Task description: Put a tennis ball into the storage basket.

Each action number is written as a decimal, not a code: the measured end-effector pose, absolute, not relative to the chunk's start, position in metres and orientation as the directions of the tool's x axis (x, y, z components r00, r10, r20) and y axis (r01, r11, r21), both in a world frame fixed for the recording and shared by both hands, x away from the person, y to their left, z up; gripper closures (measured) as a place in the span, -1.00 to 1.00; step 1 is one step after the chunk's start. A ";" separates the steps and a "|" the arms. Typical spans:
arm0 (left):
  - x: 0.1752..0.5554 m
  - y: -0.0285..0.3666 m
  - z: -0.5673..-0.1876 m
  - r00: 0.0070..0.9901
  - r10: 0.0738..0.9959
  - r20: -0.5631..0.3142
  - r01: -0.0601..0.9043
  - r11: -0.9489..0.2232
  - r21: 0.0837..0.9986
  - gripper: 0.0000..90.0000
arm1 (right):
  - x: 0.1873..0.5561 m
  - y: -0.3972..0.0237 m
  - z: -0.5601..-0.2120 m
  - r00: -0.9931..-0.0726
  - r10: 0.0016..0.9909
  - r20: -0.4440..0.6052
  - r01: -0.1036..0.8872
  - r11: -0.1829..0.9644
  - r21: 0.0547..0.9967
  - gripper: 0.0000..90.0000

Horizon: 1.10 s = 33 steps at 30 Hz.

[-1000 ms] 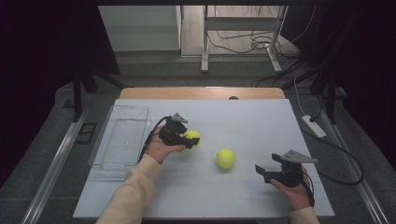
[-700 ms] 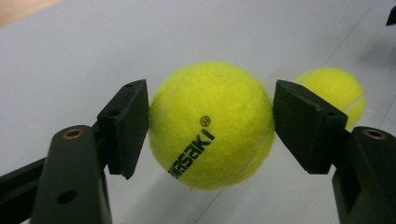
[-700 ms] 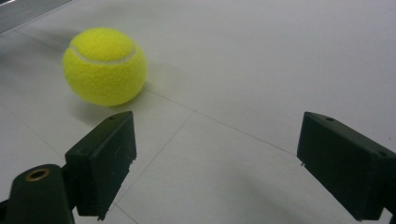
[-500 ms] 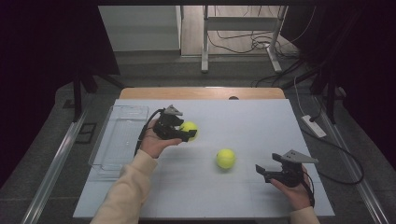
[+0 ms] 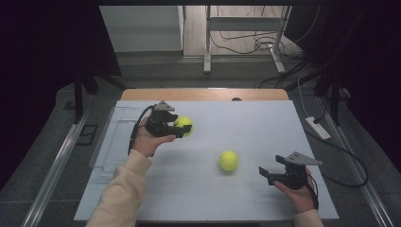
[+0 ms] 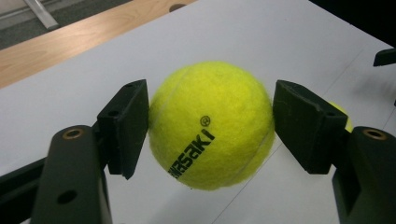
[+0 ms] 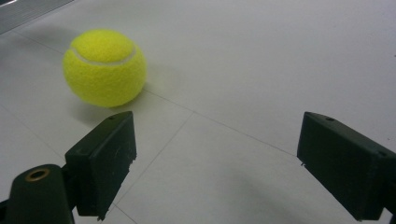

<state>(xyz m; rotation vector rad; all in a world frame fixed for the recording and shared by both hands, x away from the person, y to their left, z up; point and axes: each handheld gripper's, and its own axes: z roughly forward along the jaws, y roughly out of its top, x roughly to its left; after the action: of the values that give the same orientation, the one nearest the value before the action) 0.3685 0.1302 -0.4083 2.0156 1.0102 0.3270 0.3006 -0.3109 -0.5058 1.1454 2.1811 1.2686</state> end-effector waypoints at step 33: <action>0.358 0.185 -0.388 0.540 0.833 -0.120 0.528 -0.224 0.820 -0.33 | 0.300 -0.311 -0.506 -0.602 0.794 0.078 0.462 0.268 0.845 -0.74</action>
<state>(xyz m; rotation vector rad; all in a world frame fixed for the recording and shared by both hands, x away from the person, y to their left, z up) 0.3579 0.1850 -0.3878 1.8976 1.1114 0.4378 0.3005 -0.3106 -0.5059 1.1432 2.1824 1.2649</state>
